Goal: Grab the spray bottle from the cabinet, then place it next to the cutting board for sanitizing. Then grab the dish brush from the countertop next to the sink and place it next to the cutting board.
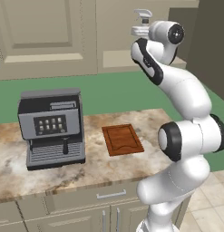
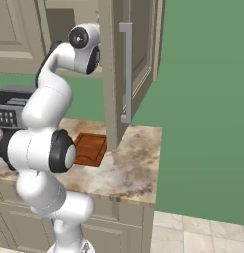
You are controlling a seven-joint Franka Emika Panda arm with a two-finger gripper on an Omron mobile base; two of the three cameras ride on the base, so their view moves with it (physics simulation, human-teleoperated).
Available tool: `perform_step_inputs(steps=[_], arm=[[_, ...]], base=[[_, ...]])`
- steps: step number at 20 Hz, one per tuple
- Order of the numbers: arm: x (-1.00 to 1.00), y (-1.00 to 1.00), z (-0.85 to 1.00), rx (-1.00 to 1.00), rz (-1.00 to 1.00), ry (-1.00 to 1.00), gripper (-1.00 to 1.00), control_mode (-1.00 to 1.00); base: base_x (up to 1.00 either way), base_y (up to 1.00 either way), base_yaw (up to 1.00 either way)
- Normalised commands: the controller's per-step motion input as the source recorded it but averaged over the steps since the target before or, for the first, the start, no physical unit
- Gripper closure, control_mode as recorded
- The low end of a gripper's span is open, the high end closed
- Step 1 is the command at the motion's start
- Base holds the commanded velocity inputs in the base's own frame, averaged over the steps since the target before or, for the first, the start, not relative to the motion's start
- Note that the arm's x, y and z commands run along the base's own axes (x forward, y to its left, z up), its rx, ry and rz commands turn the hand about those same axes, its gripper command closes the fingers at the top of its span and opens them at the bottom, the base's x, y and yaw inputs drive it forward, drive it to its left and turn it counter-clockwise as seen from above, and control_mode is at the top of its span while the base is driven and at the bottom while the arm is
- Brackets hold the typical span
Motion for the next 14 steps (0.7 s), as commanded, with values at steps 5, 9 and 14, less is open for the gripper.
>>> perform_step_inputs(steps=[5,9,14], arm=[[0.26,-0.01,-0.07,0.05,0.01,0.0,-1.0,-1.0],[0.36,-0.06,0.0,0.06,0.0,0.0,-1.0,-1.0],[0.38,-0.02,-0.06,0.05,0.0,0.0,-1.0,-1.0]], base=[[0.0,0.0,0.0],[0.0,0.0,0.0],[0.0,0.0,0.0]])
